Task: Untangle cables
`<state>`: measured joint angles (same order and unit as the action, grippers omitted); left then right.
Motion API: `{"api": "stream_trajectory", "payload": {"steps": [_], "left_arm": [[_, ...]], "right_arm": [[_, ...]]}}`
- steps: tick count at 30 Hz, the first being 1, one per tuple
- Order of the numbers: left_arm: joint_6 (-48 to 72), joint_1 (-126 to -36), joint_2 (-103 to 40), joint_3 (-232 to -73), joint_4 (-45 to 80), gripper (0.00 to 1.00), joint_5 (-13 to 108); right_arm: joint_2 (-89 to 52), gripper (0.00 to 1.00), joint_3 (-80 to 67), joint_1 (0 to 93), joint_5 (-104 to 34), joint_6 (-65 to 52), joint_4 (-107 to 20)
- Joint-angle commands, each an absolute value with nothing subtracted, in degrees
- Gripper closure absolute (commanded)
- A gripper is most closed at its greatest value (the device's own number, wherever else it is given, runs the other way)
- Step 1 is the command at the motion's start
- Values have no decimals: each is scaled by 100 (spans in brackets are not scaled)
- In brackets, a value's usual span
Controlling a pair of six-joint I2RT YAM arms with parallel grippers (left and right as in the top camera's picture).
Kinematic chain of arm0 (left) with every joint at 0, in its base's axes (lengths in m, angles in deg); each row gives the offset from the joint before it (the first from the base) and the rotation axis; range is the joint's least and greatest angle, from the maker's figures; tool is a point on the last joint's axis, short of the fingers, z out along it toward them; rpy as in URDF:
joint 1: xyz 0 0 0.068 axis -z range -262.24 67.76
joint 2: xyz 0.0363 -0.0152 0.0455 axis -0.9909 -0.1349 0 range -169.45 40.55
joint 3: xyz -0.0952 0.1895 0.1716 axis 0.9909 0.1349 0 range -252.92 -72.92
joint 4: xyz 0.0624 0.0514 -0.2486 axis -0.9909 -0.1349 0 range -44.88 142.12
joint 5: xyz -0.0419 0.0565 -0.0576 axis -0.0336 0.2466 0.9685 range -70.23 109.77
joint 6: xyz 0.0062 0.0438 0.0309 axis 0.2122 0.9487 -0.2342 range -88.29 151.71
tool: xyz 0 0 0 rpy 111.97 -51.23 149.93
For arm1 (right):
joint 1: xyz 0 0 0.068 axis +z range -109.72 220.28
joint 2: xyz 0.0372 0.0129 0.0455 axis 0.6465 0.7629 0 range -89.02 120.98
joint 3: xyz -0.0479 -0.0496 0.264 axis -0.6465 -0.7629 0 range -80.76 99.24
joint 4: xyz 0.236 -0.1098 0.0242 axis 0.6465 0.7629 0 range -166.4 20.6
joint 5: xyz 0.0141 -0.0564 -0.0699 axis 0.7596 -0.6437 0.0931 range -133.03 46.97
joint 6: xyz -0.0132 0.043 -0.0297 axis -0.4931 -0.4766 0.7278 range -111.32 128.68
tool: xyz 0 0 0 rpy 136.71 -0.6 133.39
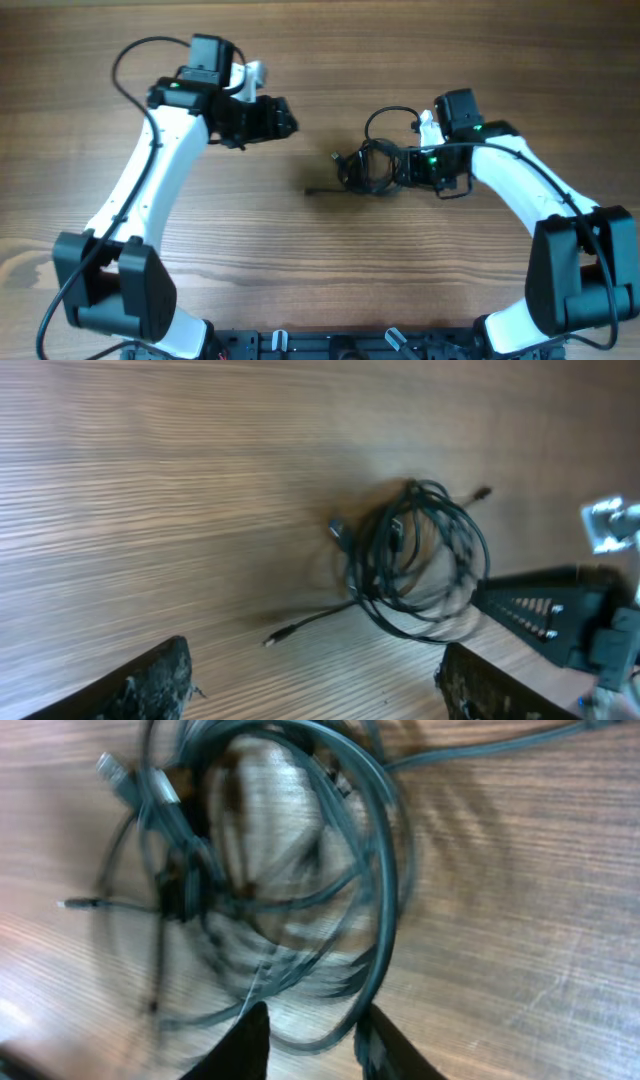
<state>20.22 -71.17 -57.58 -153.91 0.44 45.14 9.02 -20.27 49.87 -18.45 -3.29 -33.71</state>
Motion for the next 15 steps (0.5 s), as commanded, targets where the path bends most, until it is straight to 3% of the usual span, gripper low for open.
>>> {"api": "stream_trajectory", "payload": {"steps": [1, 2, 4, 5, 7, 9, 13, 15], "left_arm": [[2225, -6816, -6186, -15354, 181, 18, 4826], [2225, -6733, -6296, -15354, 223, 18, 4826], [2225, -6503, -6541, -15354, 350, 31, 4826], [2225, -6366, -6615, -15354, 444, 36, 4826], [2092, -6101, -6720, -15354, 726, 33, 4820], [1574, -5830, -6871, -15354, 1132, 32, 4680], [1023, -5367, -7220, -15354, 1871, 35, 4406], [993, -5111, -7465, -15354, 2118, 35, 4391]], "right_arm": [[620, 46, -1190, 4617, -1224, -3, -2656], [620, 44, -1059, 4580, -1305, -1, -2588], [649, 31, -1039, 4589, -1487, -52, -2853], [673, 31, -1100, 4622, -1491, -111, -2990], [776, 31, -1275, 4687, -1779, -412, -3172], [931, 33, -1509, 4702, -2440, -845, -3268], [1169, 37, -2145, 4711, -2503, -1105, -3865], [1256, 49, -2462, 4713, -2501, -1369, -4197]]}}
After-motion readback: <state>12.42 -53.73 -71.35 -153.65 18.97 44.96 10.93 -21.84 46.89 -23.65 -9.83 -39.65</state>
